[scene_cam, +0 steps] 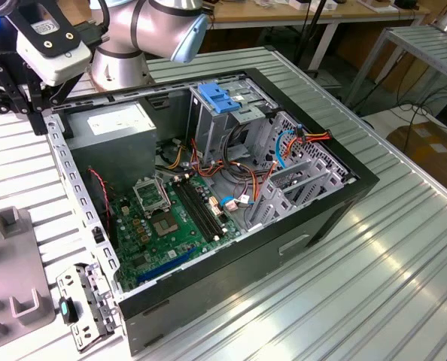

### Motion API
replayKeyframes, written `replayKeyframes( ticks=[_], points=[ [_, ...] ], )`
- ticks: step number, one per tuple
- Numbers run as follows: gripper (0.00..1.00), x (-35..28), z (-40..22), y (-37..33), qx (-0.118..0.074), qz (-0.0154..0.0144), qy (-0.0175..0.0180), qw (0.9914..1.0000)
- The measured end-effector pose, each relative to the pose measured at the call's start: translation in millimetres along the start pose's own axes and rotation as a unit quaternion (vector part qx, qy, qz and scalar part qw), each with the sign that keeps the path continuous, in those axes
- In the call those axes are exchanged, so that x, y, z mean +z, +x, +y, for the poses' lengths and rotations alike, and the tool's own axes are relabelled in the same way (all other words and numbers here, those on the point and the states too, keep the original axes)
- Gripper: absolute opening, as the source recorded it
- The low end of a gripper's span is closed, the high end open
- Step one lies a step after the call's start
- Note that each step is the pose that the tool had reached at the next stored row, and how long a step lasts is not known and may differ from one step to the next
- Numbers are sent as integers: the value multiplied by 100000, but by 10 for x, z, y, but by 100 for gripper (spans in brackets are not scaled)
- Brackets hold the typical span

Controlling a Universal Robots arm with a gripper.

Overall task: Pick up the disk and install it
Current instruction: 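Reach for the disk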

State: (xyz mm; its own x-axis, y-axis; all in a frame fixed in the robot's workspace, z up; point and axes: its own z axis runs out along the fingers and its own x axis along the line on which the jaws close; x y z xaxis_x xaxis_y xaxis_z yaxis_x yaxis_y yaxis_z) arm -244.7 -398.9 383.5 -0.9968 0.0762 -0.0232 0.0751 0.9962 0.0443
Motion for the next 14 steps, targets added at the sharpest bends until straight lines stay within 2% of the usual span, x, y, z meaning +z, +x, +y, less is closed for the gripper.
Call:
replayKeyframes(
  ticks=[14],
  points=[
    [11,3,-7,86,-2,2,2,100000]
  ],
)
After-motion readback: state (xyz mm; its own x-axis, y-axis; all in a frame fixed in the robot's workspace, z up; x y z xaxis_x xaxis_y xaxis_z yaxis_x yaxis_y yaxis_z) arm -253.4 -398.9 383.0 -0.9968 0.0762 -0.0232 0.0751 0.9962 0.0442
